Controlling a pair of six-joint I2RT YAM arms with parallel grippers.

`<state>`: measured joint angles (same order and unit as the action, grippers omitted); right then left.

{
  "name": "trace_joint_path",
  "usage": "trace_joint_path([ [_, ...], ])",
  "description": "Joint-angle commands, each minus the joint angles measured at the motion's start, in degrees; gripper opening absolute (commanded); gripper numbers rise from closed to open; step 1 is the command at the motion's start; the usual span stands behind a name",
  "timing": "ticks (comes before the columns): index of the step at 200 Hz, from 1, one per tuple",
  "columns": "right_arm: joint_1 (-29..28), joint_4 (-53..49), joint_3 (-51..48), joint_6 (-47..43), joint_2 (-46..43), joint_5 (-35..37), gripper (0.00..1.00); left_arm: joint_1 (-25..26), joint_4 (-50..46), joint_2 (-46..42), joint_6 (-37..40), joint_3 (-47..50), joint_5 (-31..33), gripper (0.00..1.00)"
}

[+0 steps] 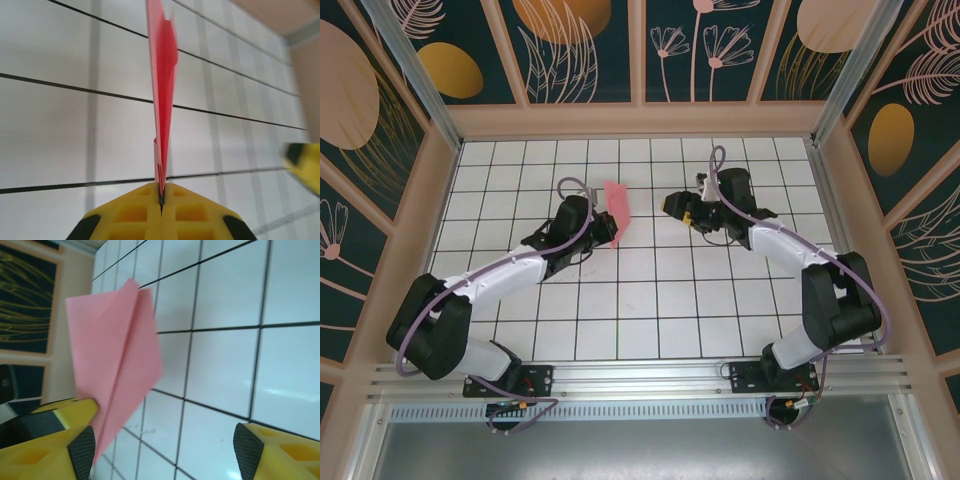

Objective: Fold a paper plane with a square sheet of paper (pick it up from the middle)

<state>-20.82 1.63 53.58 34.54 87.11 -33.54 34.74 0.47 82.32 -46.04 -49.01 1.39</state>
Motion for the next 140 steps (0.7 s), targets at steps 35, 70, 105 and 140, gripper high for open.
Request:
trace_joint_path([
  [35, 0.0, -4.2, -2.2, -2.5, -1.5, 10.0, 0.77, 6.1, -37.7, 10.5, 2.6, -16.6, 36.6, 0.07],
  [70, 0.1, -4.8, -3.0, -1.3, -1.7, 12.9, 0.77, 9.3, -43.1, 21.7, 1.6, -23.8, 40.0, 0.1],
  [105, 0.9, -4.2, -5.0, 0.9, -2.4, 14.4, 0.77, 10.3, -34.2, 27.1, 3.3, -25.4, 29.2, 0.2],
  [140, 1.4, -3.6, -7.1, 2.3, -2.7, 14.5, 0.76, 10.0, -25.1, 28.0, 3.8, -24.9, 18.3, 0.39],
])
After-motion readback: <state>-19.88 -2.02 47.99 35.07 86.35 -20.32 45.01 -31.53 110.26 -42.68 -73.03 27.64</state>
